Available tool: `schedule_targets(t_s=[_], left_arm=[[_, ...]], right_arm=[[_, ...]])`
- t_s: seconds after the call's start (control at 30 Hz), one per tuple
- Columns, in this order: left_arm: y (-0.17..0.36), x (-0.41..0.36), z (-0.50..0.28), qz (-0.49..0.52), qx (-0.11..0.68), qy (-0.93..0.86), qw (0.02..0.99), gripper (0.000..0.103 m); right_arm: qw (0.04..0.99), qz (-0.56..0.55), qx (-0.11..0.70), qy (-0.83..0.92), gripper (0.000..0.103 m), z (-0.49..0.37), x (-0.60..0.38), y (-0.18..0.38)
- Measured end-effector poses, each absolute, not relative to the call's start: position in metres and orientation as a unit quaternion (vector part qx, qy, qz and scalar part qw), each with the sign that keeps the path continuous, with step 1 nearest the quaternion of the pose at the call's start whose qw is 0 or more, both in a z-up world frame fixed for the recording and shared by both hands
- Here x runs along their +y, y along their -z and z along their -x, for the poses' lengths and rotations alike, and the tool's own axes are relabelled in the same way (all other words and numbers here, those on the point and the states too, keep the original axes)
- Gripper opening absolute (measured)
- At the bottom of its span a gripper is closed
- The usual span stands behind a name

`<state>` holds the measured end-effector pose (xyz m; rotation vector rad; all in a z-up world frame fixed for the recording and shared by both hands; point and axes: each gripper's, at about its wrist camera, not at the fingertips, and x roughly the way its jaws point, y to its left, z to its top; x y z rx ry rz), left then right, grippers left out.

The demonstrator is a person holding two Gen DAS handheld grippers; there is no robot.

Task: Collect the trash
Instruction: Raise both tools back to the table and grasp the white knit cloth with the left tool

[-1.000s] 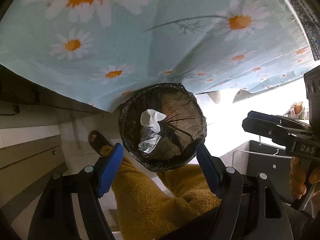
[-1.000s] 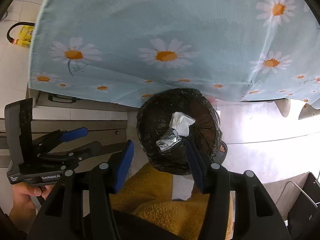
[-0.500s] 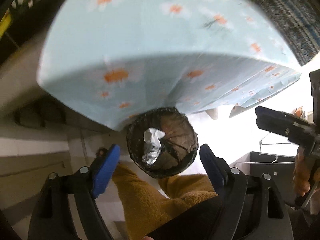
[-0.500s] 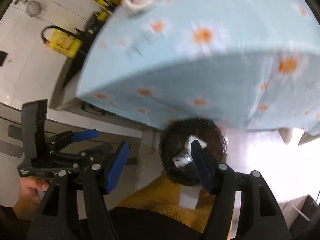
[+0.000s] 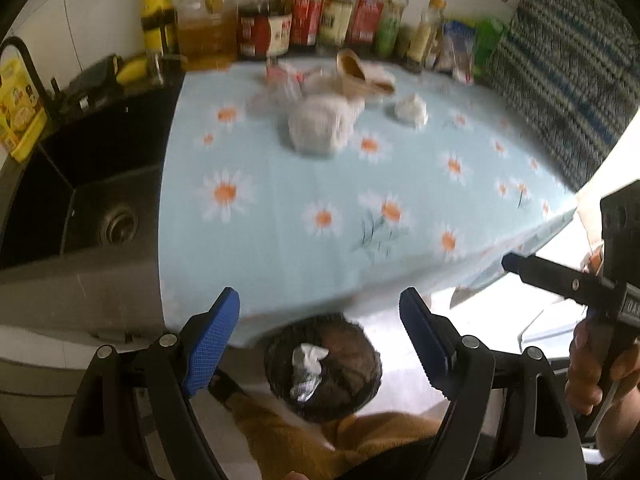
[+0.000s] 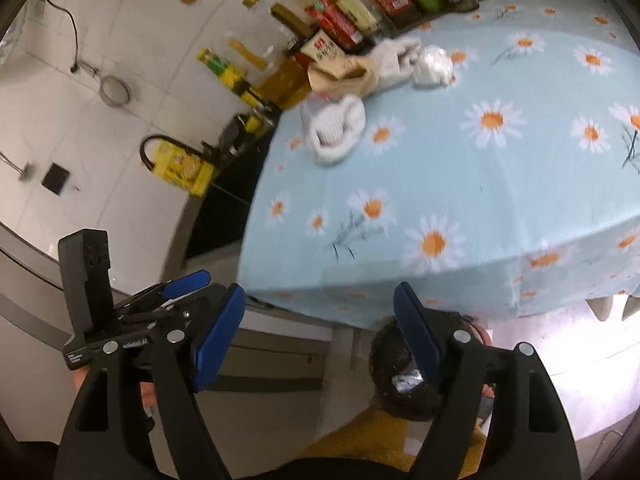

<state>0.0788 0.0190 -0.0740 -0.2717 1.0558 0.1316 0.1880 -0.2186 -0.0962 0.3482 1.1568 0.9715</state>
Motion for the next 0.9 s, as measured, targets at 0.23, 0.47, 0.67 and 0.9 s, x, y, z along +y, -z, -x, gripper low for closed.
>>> schedule_targets(t_s=[0.23,0.47,0.67,0.9], left_arm=[[0.055,0.024,-0.115,0.143,0.484,-0.055,0.861,0.087],[0.06,0.027,-0.161,0.111,0.493,-0.051,0.861,0.091],[0.08,0.033,-0.2,0.098,0.508,-0.042,0.855,0.09],[0.107,0.039,-0.245,0.076,0.521,-0.043,0.849,0.089]], right_arm=[[0.738,-0.179,0.49,-0.43,0.081,-0.207,-0.227,0.075],[0.745,-0.19,0.48,-0.422,0.082,-0.215,-0.233,0.071],[0.733,-0.198,0.498,-0.42,0.084,-0.216,-0.233,0.082],[0.724,-0.206,0.516,-0.408,0.084,-0.219,-0.235,0.099]])
